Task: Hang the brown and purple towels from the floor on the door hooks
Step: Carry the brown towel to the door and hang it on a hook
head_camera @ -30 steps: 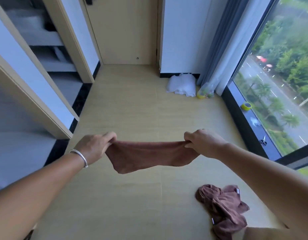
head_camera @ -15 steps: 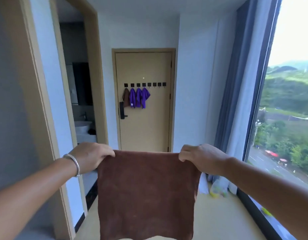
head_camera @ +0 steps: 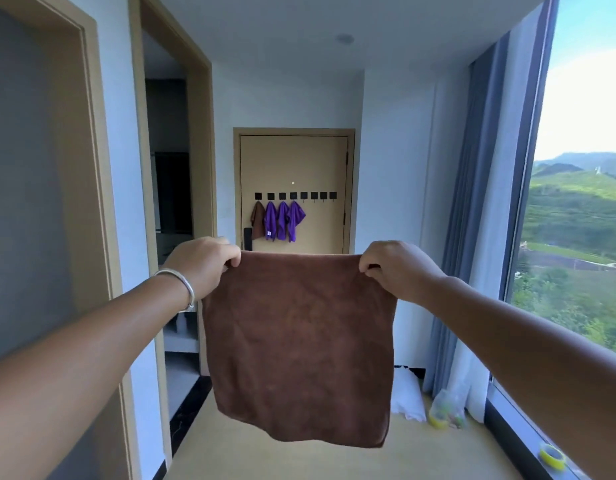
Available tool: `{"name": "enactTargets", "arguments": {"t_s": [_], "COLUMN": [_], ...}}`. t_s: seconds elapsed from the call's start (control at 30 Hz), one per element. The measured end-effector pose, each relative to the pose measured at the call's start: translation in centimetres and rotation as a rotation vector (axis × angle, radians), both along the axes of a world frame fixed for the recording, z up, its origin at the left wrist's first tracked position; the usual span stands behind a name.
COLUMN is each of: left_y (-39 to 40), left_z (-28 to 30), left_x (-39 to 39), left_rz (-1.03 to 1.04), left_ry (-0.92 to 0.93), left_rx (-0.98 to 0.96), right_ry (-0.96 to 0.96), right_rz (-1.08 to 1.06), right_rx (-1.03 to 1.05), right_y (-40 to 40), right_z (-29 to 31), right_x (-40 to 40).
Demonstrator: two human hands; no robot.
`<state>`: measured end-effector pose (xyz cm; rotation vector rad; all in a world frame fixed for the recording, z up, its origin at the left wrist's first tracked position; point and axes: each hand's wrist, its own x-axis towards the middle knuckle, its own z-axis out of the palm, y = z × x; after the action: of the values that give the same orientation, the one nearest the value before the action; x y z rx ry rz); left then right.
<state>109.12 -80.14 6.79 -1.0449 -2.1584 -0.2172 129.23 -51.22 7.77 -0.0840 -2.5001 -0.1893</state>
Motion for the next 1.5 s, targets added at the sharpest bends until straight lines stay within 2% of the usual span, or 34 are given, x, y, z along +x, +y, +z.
{"name": "enactTargets", "arguments": {"t_s": [0.17,0.43,0.63,0.87,0.93,1.07,1.17,1.3,1.5], "left_y": [-0.3,1.6,4.8,10.5,12.0,15.5,18.2,21.6,27.0], "left_z": [0.1,-0.4,-0.4,0.9,1.0,1.5,1.5,1.3,3.3], "left_x": [-2.7,-10.1,-18.0,-27.8,-30.7,-35.7,-40.1,-47.3,-59.3], "left_rz": [-0.072,-0.117,-0.077,-0.068,-0.085,-0.101,-0.098,-0.104,-0.164], "left_ry": [0.119,0.11,0.099,-0.079,-0.052,0.034,0.042,0.052,0.16], "left_rx": [-0.011,-0.059,-0.04,0.042,0.035,-0.148,-0.211,-0.204,-0.134], "right_ry": [0.031,0.039,0.063,0.082,0.093,0.076,0.083,0.063,0.04], "right_rz": [0.056,0.112,0.126,0.175,0.197,0.224,0.211,0.158,0.083], "right_rx": [0.002,0.111,0.114,0.002,-0.009,0.025,0.071,0.097,0.111], "right_y": [0.1,2.5,6.8,12.0,13.8,16.4,18.0,20.7,24.6], "right_z": [0.1,0.1,0.4,1.5,1.8,2.1,2.1,1.9,2.5], "right_x": [-2.4,-10.2,-19.6,-31.7,-35.0,-41.1,-45.6,-51.7,-61.6]}}
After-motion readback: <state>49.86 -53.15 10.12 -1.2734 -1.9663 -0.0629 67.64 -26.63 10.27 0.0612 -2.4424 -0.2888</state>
